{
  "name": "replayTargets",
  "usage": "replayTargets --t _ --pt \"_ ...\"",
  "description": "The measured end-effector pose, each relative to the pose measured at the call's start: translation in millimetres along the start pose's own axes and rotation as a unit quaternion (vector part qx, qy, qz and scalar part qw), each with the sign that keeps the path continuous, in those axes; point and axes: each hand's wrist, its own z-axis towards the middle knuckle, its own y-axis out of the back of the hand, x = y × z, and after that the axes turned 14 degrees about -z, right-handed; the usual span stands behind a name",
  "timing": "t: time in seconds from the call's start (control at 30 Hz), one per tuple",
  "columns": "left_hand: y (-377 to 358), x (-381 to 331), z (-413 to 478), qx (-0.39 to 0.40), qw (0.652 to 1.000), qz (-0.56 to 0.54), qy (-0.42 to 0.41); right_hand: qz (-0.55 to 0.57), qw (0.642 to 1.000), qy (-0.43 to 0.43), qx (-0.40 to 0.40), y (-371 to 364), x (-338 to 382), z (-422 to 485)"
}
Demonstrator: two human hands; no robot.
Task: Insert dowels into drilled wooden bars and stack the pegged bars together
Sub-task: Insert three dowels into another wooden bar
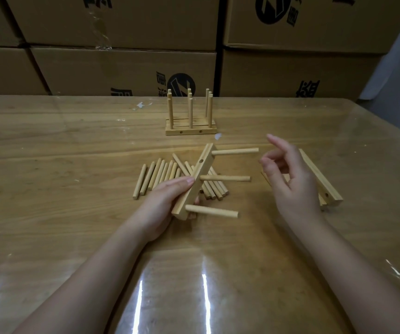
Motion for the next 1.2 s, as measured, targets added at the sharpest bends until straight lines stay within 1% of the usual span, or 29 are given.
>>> replayTargets --t 0.13,0.27,0.43,0.57,0.73,0.9,1.2 --pt "-2.5 -0.6 0.1 0.017 1.000 0.014 -0.001 -0.086 0.992 0.091 -0.017 -0.3 1.8 -0.8" --pt "-3.2 0.4 -0.4 0.018 0.998 0.064 -0.008 -0.100 0.987 0.119 -0.033 0.7 4.8 -0.7" --pt "-2.9 -0.9 -0.6 0.036 0.996 0.079 -0.005 -0.090 0.991 0.101 -0.001 -3.4 6.6 -1.6" --pt "-2.2 -0.9 -3.1 0.038 0.995 0.089 0.000 -0.076 0.994 0.084 -0.010 -3.1 5.6 -0.8" --pt "-3.3 -0.8 -2.1 0.030 0.996 0.086 -0.005 -0.088 0.990 0.108 -0.016 -2.0 8.8 -1.6" --pt "-3.8 -1.2 -2.0 0.026 0.996 0.084 -0.006 -0.111 0.987 0.115 0.016 -2.4 10.2 -2.3" --pt "-5.3 0.3 -3.5 -0.009 0.987 0.160 -0.020 -0.067 0.994 0.081 -0.029 -5.6 8.9 -6.1"
